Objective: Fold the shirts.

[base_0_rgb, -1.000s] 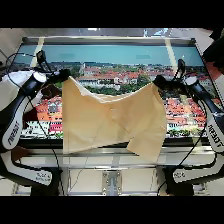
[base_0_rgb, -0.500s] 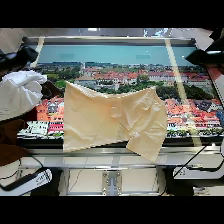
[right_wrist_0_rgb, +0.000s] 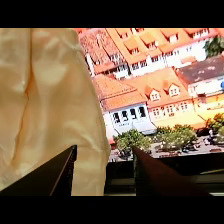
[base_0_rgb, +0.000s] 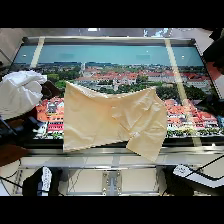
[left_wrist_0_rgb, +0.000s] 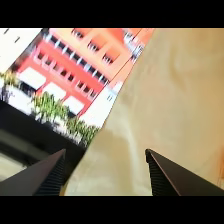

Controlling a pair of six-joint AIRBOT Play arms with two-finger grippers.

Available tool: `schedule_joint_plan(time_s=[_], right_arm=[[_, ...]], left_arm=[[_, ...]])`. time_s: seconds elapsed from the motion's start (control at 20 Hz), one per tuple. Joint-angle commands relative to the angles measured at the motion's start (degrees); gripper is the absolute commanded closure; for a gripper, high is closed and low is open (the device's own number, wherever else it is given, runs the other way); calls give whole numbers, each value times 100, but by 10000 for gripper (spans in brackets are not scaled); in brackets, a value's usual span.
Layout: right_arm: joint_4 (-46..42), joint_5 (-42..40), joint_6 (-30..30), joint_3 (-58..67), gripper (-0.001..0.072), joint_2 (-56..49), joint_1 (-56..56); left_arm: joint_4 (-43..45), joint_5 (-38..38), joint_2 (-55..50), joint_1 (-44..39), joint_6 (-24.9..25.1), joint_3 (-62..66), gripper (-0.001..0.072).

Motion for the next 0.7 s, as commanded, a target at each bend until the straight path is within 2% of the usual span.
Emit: schedule_joint_plan(time_s=[0.0,0.25,0.35,0.65], right_arm=[[330,-234,-330,-979,334,4,-157],[680,-535,-455,-984,334,13,-157],[776,-529,-452,-984,334,13,-157],[990,-520,-450,-984,334,13,-155]], left_arm=[[-61,-684,-13,225,-343,-1073,162],[-9,-734,-1353,221,92,-1108,163],[-13,-741,-1825,221,96,-1108,163],[-160,-597,-2223,214,94,-1115,164]])
